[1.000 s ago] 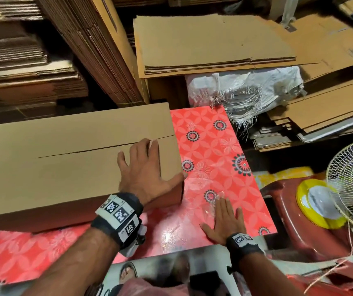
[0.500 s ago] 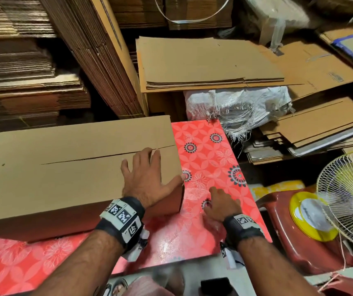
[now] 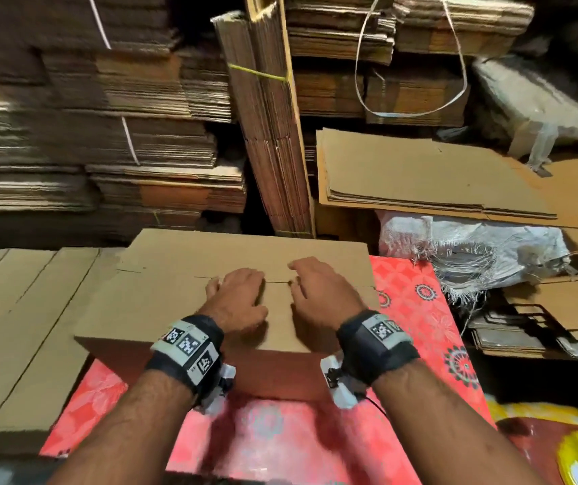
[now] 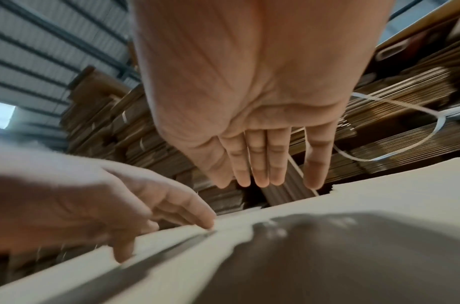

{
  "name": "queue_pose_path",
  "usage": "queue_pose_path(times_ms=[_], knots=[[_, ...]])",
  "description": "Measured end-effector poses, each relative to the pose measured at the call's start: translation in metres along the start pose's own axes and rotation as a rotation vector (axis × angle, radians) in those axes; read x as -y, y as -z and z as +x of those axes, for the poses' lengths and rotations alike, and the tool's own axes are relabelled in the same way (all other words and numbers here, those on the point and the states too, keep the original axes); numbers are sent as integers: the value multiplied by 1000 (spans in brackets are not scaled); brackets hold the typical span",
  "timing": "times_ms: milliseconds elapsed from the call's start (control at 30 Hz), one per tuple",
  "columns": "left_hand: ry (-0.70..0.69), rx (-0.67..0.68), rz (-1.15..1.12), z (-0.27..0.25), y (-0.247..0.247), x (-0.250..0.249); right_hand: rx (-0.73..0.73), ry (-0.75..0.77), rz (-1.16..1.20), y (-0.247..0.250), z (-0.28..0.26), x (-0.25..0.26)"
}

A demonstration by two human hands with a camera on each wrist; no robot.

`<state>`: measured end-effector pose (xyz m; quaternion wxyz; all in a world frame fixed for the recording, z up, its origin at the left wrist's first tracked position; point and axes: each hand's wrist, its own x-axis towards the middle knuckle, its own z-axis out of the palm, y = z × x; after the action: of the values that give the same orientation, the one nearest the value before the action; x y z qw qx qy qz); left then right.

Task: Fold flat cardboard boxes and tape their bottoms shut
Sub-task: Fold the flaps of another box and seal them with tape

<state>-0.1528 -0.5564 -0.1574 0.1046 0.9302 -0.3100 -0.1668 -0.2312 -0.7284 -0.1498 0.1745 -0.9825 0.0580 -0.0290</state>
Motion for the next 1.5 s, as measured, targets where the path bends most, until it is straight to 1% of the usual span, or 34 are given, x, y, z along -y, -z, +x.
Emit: queue_pose_path(times_ms=[100, 167, 267, 333, 400, 500, 533, 600, 633, 700, 767, 833, 900, 967, 1033, 1100, 1167, 1233, 1333, 1367, 1400, 1433, 1500], knots=[[28, 57, 57, -12, 20, 45, 153, 17, -131, -17, 19, 33], [44, 91, 66, -17, 32, 68, 228, 1, -191, -29, 29, 49], [34, 198, 131, -24, 46, 97, 277, -76, -252, -39, 40, 67], [3, 263, 191, -27, 53, 111, 289, -96, -300, -34, 45, 76], [-17, 259, 231, -29, 60, 118, 271, -104, -290, -17, 46, 84], [-92, 105, 290, -39, 83, 109, 233, -145, -182, 26, 44, 100], [-150, 18, 331, -43, 91, 105, 237, -141, -160, 42, 41, 105], [-280, -199, 411, -51, 101, 98, 252, -114, -153, 74, 35, 115], [-329, -298, 423, -55, 104, 97, 253, -110, -133, 89, 32, 120], [-401, -454, 411, -59, 106, 98, 228, -127, -43, 115, 30, 128], [-434, -533, 412, -58, 97, 104, 154, -148, -17, 135, 32, 135], [-480, -583, 382, -53, 78, 116, 90, -151, -57, 150, 38, 143], [-504, -607, 329, -46, 52, 134, 75, -155, -90, 157, 45, 148], [-503, -600, 323, -40, 26, 155, 68, -163, -97, 152, 53, 148], [-530, -561, 333, -36, 2, 179, 98, -178, -122, 135, 63, 142], [-576, -572, 352, -34, -6, 201, 173, -199, -181, 109, 74, 131], [-578, -583, 369, -31, 0, 220, 249, -215, -275, 80, 84, 118], [-514, -555, 368, -28, 14, 240, 301, -180, -371, 54, 91, 112], [-341, -512, 378, -21, 46, 267, 328, -102, -449, 24, 100, 114], [-277, -478, 367, -19, 59, 272, 341, -88, -478, 17, 104, 114], [-215, -407, 348, -21, 74, 272, 367, -75, -514, 10, 107, 114], [-175, -318, 342, -22, 86, 271, 407, -64, -556, 4, 109, 114], [-147, -114, 377, -30, 106, 257, 469, -45, -605, -6, 112, 114]])
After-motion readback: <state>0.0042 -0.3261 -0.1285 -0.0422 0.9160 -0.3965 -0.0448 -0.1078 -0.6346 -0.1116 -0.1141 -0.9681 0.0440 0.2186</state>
